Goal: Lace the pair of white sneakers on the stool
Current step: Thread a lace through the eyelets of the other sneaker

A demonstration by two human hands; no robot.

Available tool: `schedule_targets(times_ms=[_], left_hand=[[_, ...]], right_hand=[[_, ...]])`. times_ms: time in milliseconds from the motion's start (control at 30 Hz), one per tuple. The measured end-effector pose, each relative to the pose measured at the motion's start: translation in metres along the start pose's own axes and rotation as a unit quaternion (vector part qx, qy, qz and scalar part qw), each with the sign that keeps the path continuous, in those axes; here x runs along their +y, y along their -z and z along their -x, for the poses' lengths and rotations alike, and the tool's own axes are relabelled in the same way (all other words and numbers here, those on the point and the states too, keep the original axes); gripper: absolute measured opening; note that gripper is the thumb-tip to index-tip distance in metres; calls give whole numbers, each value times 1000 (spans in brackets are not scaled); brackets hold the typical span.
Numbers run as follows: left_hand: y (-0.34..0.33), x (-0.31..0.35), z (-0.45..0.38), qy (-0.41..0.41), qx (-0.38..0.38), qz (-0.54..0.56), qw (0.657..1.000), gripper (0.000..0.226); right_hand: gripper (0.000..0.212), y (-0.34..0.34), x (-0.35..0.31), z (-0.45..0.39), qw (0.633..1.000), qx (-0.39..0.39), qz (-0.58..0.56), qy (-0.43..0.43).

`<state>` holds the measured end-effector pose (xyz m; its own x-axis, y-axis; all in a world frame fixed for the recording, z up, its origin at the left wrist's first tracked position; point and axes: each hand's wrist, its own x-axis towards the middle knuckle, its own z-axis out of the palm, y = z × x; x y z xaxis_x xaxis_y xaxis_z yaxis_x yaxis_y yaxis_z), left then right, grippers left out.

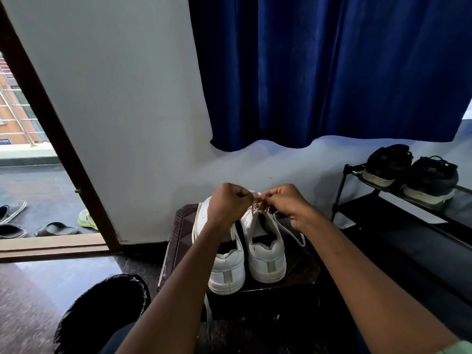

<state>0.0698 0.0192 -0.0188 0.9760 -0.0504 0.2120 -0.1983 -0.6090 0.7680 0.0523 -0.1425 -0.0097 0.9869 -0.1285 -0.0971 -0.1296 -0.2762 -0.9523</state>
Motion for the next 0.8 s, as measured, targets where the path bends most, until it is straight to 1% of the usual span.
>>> schedule_targets(times_ms=[33,67,167,233,333,400,467,533,600,667,700,733,767,800], left_hand=[[2,0,-2,-13,1,62,998,19],[4,1,-3,-34,5,101,994,16],[6,7,-4,-84,-15,169,982,12],[6,8,-7,-99,-33,173,979,14],[5,1,-14,-123,-24,111,986,13],[5,0,-15,-131,-25,77,988,14],[7,4,-14,-127,-43,59,989,15],[8,3,-13,-117,-57,6,991,17],[10,-3,-16,-142,-44,-78,986,30],[15,-7,-16,-180,-14,-136,974,43],[19,-6,-13,-206,-3,-136,969,45],[23,-2,-11,-234,-2,-111,966,44],[27,3,-8,-259,-11,-62,964,41],[32,10,-5,-268,-29,2,963,37]], right_hand=[[17,-1,-1,0,1000,-9,1,-4],[21,-2,-3,0,1000,-28,7,-12],[22,0,-8,2,992,-121,14,-16],[21,4,-8,1,988,-153,-1,-7],[17,11,-8,1,985,-173,-24,1],[16,11,-6,-1,985,-168,-29,10],[23,10,-5,-3,989,-141,-39,12],[25,9,-6,-4,992,-116,-56,1],[21,8,-8,-4,992,-99,-74,-16],[19,8,-7,-5,991,-95,-86,-30],[20,8,-7,-5,990,-96,-92,-36],[22,8,-6,-7,989,-100,-99,-42],[24,8,-5,-8,987,-104,-108,-51],[26,9,-5,-9,985,-107,-121,-61]])
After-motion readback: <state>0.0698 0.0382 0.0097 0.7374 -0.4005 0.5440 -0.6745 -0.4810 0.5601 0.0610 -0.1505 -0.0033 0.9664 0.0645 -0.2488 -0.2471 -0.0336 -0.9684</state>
